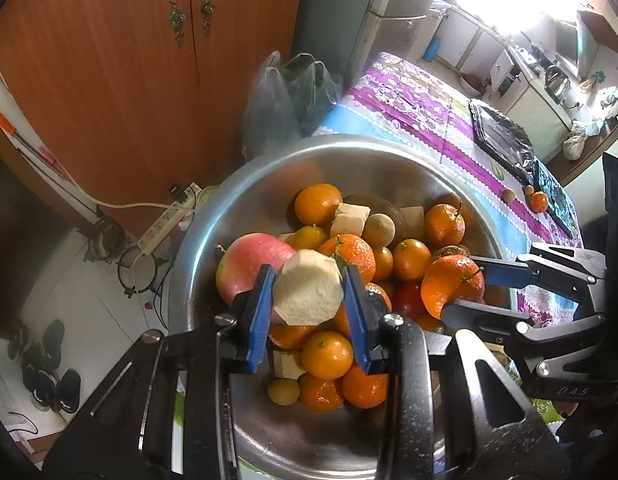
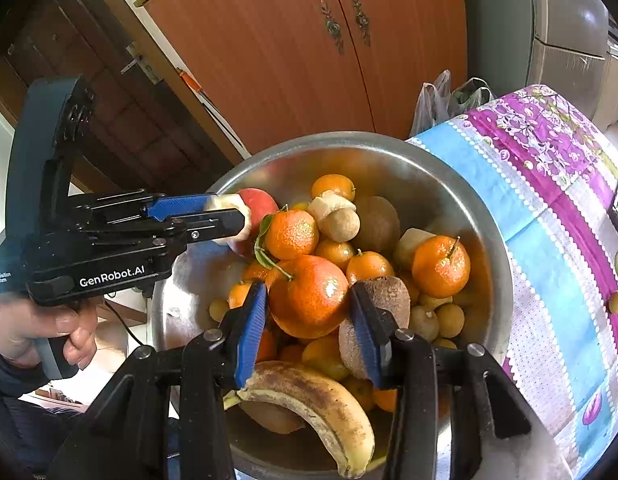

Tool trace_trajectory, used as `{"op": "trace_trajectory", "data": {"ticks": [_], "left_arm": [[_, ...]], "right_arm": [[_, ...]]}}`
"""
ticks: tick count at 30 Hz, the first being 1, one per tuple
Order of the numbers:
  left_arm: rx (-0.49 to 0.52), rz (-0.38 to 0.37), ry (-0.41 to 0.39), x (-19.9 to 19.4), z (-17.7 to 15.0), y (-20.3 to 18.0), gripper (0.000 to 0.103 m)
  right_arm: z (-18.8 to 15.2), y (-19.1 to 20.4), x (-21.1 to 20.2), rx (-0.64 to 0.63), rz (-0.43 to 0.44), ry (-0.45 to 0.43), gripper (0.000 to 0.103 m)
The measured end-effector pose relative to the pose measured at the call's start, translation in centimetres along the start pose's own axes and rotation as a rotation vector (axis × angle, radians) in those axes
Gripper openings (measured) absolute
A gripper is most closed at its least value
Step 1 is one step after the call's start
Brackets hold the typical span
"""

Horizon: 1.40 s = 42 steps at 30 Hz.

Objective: Organize fruits
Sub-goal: 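Open the left tool over the bowl while the right tool releases the tangerine into it, then move both tools away from the bowl back over the table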

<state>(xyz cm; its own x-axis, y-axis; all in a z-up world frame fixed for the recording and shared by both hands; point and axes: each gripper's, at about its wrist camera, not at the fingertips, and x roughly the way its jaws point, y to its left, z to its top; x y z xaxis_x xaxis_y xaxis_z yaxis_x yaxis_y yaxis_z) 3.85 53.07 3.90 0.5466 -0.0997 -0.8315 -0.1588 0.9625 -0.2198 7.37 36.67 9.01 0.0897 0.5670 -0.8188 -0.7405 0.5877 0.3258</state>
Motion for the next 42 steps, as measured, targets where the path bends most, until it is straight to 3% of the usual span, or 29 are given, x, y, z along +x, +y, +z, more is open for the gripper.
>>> {"op": "trace_trajectory", "data": {"ticks": [10, 12, 14, 20, 34, 42], "left_arm": [[0.007, 0.009, 0.007, 0.0, -0.1, 0.0, 0.036], [0.009, 0.015, 0.011, 0.1, -0.1, -0.1, 0.041], [0.009, 0.026, 0.008, 0.0, -0.1, -0.2, 0.058], [0.008, 0.051, -0.007, -0.1, 0.2, -0.5, 0.074], [0.035, 0.06, -0.022, -0.4, 0.7, -2.2, 0.075], [0.127, -0.004, -0.068, -0.8, 2.3, -7.5, 0.075]], "right_arm": [[-0.1, 0.1, -0.6, 0.013, 0.006, -0.029, 0.046], [-0.2, 0.0, -0.8, 0.021, 0.004, -0.035, 0.046], [-0.4, -0.1, -1.1, 0.031, 0.003, -0.039, 0.049], [-0.8, -0.6, -2.1, 0.057, -0.005, -0.055, 0.056], [-2.4, -1.6, -4.9, 0.098, -0.02, -0.104, 0.058], [-6.3, -4.8, -8.3, 0.2, -0.079, -0.143, 0.058]]}}
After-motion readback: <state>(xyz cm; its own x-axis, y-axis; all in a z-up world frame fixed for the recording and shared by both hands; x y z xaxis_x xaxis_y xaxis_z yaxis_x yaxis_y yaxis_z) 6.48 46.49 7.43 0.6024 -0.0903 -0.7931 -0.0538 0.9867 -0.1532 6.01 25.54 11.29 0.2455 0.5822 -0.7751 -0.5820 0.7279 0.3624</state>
